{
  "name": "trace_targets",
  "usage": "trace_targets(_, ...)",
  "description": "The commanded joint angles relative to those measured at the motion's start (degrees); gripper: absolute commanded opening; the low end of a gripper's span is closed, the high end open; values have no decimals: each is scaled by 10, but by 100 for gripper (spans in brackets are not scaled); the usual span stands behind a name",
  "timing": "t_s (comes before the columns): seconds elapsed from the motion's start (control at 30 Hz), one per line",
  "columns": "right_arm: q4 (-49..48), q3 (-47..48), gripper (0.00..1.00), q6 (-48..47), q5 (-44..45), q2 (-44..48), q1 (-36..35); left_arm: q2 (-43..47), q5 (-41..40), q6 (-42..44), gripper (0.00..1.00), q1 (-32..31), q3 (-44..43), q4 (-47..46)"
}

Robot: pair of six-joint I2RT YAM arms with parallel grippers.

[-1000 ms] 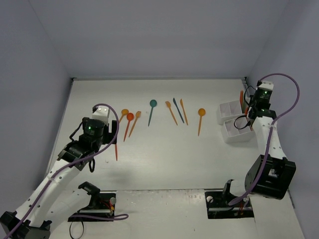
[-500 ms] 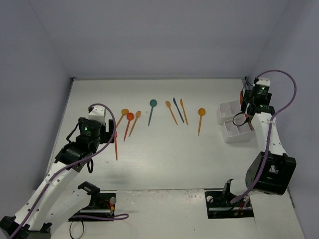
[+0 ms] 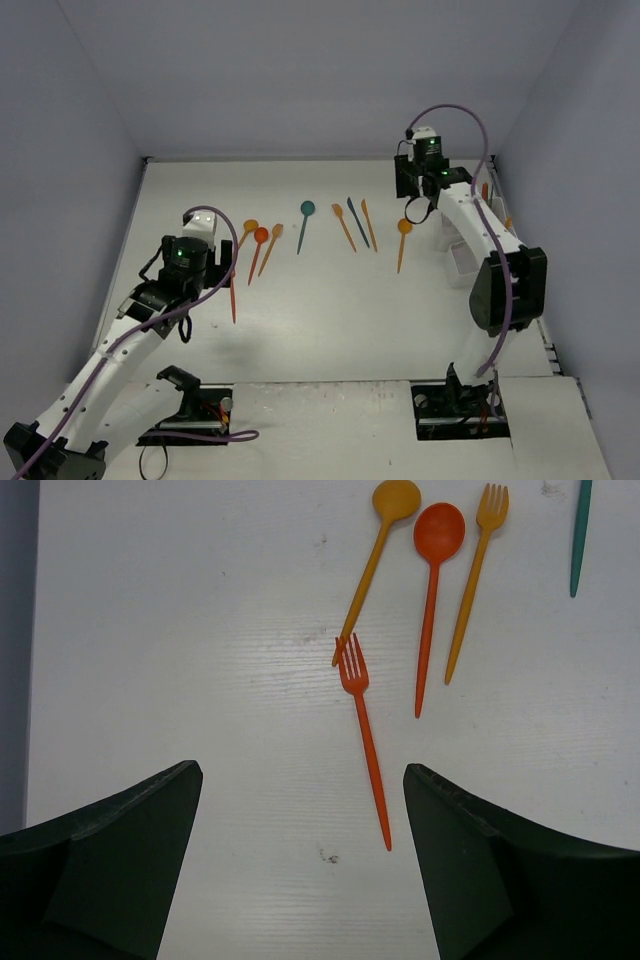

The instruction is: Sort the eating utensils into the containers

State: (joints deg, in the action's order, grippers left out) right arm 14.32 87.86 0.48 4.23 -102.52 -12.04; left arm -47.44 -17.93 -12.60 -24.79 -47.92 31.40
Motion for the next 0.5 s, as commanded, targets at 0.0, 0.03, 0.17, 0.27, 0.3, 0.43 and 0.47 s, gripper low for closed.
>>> trace_targets(0.0, 18, 40, 48, 33, -67, -79, -22, -5, -1, 5, 80, 4, -14, -31)
trace_targets(0.03, 18, 44, 47, 36, -74, -90, -27, -6, -1, 5, 80, 4, -13, -31)
trace_targets(0.17, 18, 58, 44, 43, -110, -146, -36, -9, -1, 5, 80, 4, -12, -31)
trace_targets(0.27, 17, 67, 41, 46, -119, -170, -40, -8, -3, 6, 80, 4, -10, -29)
trace_targets(0.3, 17, 69, 40, 46, -119, -174, -42, -8, -4, 5, 80, 4, -10, -29)
trace_targets(0.43, 16, 71, 40, 43, -117, -190, -45, -9, -3, 5, 80, 4, -9, -29)
trace_targets(0.47, 16, 71, 39, 42, -116, -193, -46, -10, -3, 5, 80, 4, -9, -28)
